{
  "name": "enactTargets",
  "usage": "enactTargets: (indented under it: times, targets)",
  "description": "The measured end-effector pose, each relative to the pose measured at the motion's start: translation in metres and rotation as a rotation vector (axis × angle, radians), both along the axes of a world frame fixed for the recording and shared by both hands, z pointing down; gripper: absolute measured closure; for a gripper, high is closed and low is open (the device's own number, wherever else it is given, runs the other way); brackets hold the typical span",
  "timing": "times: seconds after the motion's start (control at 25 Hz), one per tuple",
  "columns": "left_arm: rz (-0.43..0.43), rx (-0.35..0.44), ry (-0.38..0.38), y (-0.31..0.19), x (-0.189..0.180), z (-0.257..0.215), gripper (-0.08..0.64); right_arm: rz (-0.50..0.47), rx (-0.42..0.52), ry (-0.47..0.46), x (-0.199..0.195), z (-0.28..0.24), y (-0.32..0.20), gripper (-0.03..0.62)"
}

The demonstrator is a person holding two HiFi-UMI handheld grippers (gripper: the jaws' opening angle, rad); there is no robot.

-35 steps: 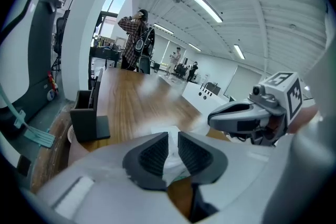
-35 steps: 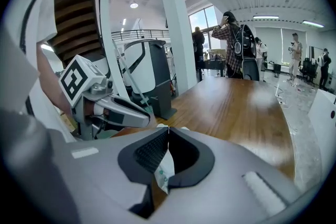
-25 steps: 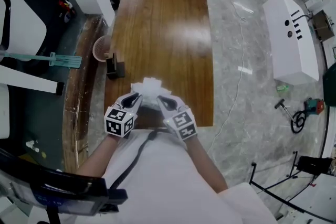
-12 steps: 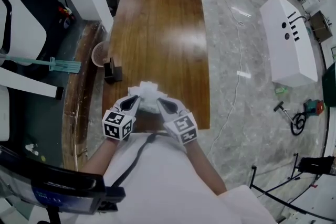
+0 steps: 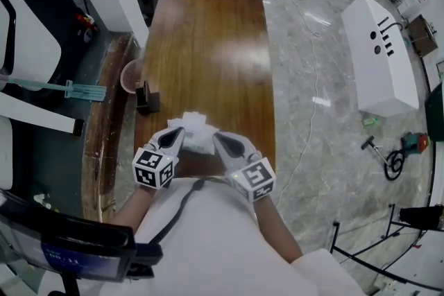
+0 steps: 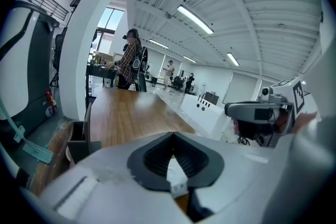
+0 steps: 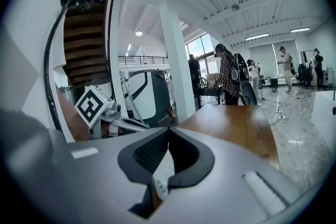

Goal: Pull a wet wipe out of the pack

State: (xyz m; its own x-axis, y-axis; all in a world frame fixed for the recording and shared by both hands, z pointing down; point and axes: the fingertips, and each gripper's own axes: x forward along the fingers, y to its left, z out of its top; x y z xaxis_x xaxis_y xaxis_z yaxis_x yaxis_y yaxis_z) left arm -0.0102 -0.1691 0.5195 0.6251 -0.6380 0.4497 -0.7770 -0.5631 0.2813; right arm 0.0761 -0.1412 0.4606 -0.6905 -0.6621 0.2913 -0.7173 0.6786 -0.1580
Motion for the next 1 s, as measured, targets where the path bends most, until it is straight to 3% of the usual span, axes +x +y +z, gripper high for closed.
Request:
enactTargets:
  times: [0.36, 1.0]
  targets:
    - [0.018, 0.054, 0.037, -0.004, 0.007, -0.027, 0.555, 0.025, 0.040, -0.061, 0.007, -0.022, 0.000, 0.583]
    - [0.009, 0.043, 0.036, -0.003, -0.003, -0.023, 0.555, 0.049, 0.045, -0.074, 0.003, -0.027, -0.006, 0.583]
